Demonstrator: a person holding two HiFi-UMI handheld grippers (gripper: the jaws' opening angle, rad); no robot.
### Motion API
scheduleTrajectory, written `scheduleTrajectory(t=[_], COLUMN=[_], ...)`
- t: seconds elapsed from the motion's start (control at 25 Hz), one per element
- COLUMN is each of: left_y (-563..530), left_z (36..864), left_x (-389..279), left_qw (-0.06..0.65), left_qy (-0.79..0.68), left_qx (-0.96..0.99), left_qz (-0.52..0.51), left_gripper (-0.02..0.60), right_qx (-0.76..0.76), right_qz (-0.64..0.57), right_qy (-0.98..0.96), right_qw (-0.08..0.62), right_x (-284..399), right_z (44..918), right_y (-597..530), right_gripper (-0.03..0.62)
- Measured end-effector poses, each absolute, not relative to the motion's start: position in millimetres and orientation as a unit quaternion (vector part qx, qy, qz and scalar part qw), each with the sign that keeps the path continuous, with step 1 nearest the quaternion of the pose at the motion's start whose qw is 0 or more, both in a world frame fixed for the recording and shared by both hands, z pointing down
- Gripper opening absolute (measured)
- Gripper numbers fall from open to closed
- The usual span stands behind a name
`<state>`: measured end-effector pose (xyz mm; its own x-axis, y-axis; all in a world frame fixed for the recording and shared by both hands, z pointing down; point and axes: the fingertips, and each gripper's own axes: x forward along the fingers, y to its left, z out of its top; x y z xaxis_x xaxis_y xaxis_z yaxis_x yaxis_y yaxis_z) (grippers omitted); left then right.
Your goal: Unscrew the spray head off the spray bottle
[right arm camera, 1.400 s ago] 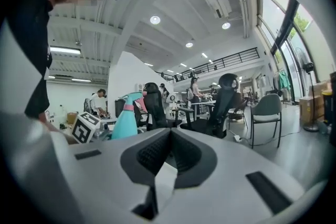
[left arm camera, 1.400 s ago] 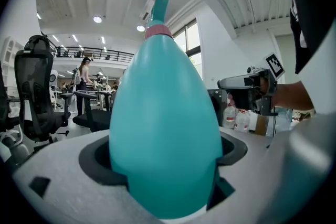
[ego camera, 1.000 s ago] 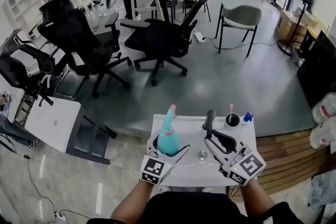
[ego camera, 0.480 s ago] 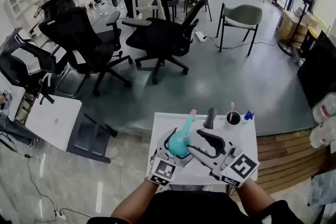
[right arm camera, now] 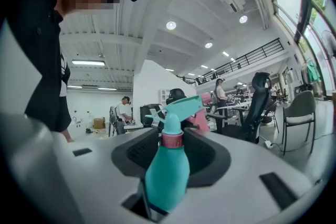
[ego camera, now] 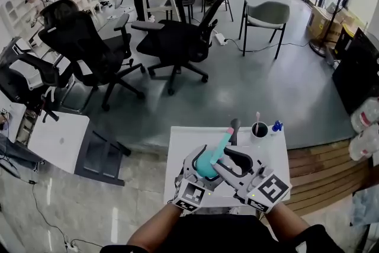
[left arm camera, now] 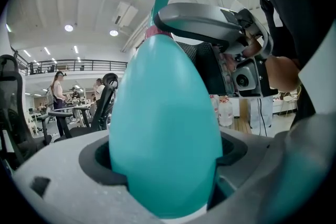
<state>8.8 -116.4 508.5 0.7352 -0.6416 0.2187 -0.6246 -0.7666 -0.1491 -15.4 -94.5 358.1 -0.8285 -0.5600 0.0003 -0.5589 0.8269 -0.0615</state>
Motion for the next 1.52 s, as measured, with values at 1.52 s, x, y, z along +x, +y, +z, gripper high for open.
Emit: scheduleTrajectory(t=[1.52], left_y=[-50], left_z=[421], left_x=[28], left_qw=[0.023], left_qy=[0.066], left_qx=[-0.997], left_qz=[-0.01], left_gripper=[0.463], right_qx=[-0.066], right_qz=[-0.048], right_qy=[0.992], right_qw=[0.094], right_x=[-2], right_z=[317], right_y=[-43], right_gripper=[0.133])
